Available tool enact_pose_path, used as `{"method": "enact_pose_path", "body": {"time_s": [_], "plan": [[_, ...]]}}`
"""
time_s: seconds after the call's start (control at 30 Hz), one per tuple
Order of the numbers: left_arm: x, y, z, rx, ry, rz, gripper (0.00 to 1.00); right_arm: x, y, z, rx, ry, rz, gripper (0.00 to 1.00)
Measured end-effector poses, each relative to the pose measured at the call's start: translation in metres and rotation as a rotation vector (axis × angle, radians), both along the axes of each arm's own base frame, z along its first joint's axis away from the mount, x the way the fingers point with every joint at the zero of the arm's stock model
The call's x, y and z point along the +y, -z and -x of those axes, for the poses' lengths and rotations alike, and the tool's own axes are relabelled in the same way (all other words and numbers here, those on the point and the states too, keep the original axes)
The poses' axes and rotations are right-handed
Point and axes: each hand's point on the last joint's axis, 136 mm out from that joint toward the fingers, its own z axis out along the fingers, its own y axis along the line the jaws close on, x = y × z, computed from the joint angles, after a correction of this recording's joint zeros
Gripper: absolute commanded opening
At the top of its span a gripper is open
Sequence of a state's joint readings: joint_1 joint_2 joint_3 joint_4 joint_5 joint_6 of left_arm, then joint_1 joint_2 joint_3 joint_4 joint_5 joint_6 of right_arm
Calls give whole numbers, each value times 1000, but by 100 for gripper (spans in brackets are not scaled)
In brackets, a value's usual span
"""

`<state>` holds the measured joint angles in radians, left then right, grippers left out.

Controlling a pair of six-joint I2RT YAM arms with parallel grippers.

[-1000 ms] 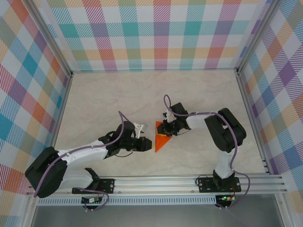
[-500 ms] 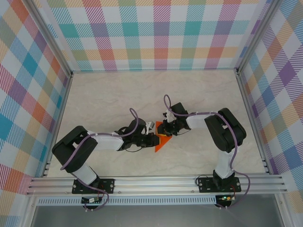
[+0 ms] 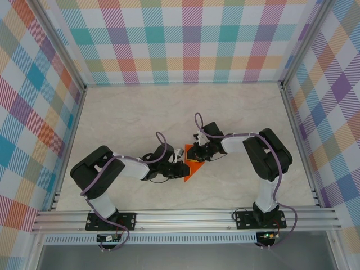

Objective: Fold a paper plane with a square sheet of paper (pick it up from the middle)
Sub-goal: Fourth fold the wing at the center of the table.

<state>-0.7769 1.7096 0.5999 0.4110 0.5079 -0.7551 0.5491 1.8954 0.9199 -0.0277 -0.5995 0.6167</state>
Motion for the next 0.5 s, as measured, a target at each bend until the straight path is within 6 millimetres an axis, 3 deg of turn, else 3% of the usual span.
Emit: {"method": "enact_pose_path", "body": {"time_s": [0.5], "plan": [[2,2,11,-20,44,-22,14,0,0,0,2,0,1,16]]}}
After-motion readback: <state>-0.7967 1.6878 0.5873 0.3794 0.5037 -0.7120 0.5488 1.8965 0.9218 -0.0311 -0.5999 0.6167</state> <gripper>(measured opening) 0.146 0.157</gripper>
